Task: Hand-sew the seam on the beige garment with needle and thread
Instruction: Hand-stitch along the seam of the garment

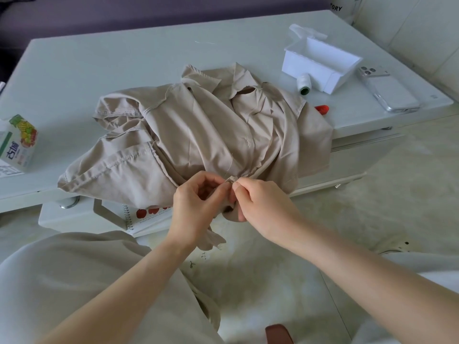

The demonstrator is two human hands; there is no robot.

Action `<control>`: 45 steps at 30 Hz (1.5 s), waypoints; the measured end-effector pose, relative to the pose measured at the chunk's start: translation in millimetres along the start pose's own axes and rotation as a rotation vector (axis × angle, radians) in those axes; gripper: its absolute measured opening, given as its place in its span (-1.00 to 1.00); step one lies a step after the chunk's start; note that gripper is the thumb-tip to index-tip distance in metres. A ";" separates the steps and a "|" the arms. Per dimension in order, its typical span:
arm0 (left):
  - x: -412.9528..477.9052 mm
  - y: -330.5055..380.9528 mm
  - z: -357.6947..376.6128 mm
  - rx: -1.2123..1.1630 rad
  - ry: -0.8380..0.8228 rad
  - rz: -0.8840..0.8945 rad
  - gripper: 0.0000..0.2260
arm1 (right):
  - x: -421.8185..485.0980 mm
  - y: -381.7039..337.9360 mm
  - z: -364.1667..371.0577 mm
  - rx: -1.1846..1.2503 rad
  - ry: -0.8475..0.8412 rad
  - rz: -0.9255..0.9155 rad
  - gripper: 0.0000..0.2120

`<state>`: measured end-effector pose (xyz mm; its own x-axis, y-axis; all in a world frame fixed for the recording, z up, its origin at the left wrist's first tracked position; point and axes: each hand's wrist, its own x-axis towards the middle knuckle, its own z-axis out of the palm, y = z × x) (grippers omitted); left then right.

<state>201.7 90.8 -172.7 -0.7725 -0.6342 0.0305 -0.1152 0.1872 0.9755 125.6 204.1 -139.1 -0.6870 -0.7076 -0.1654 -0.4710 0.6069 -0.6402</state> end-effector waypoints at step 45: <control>-4.2 2.9 0.8 0.029 -0.075 0.086 -0.93 | -2.6 4.4 0.9 0.034 0.095 -0.083 -0.74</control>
<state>204.1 94.6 -170.1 -0.8245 -0.5574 0.0969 -0.0632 0.2610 0.9633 125.8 208.3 -142.1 -0.6967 -0.7163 -0.0403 -0.5101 0.5341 -0.6741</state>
